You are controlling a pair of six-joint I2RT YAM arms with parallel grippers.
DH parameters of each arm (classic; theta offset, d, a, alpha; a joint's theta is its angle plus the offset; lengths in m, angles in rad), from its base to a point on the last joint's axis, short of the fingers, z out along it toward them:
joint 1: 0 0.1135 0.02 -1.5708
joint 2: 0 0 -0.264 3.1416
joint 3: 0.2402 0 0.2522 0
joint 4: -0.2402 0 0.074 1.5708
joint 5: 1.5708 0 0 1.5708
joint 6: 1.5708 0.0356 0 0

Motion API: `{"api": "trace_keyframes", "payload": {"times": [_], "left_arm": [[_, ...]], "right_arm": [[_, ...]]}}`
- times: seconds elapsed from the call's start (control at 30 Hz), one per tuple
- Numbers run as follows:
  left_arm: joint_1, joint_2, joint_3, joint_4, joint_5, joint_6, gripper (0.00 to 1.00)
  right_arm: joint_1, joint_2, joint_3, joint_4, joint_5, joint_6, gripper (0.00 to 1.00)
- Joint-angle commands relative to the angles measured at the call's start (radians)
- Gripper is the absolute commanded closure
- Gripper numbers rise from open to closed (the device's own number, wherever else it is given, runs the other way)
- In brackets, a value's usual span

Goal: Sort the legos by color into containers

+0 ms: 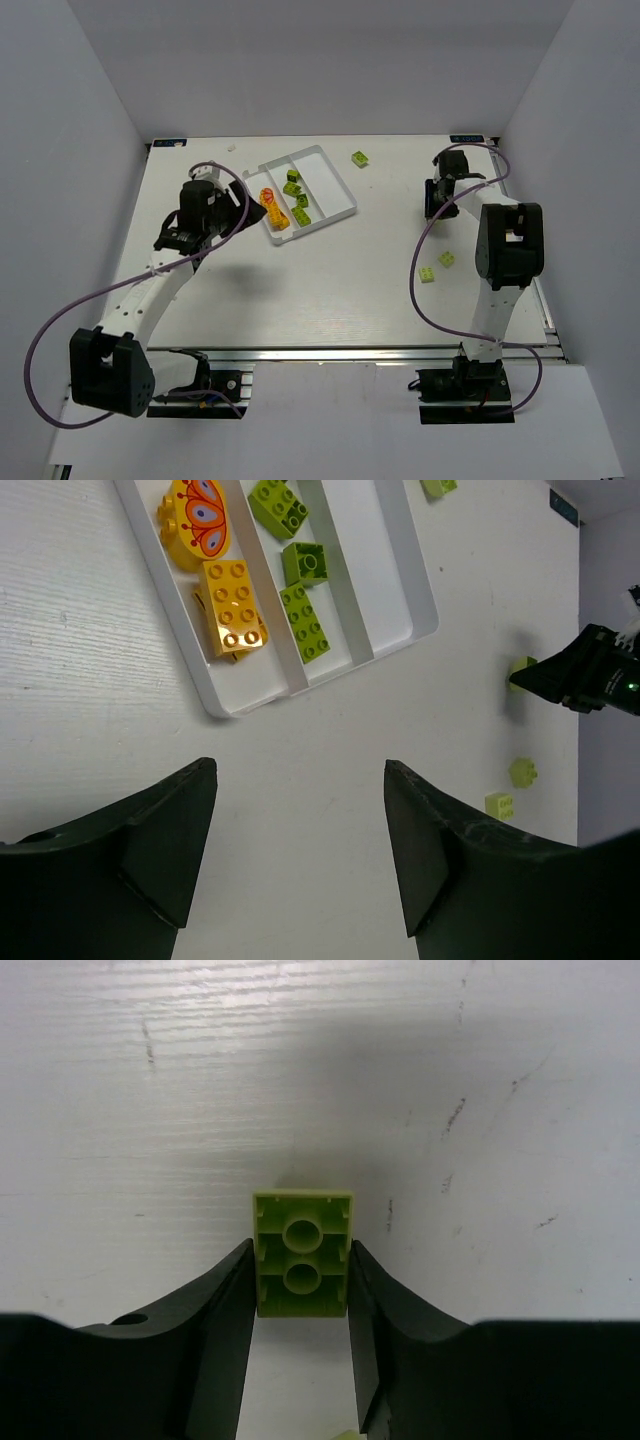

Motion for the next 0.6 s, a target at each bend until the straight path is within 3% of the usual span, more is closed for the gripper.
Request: {"api": "trace_keyframes", "payload": {"times": [0.0,0.03,0.2,0.27,0.57], "left_arm": [[-0.006,-0.094,-0.027,0.023,-0.024,-0.034,0.23],[-0.015,-0.104,-0.034,0.023,-0.024,-0.039,0.23],[-0.015,-0.161,-0.106,0.043,0.008,-0.094,0.23],[-0.015,-0.178,-0.134,0.047,0.009,-0.117,0.23],[-0.015,-0.256,-0.176,0.041,0.032,-0.168,0.24]], "right_arm": [[0.004,-0.008,0.070,0.000,-0.098,-0.032,0.84],[0.010,-0.008,0.092,-0.005,-0.211,-0.076,0.91],[0.067,0.044,0.326,-0.124,-0.639,-0.303,1.00],[0.117,0.069,0.376,-0.115,-0.691,-0.326,1.00],[0.278,0.288,0.644,-0.043,-0.648,-0.204,0.99]]}}
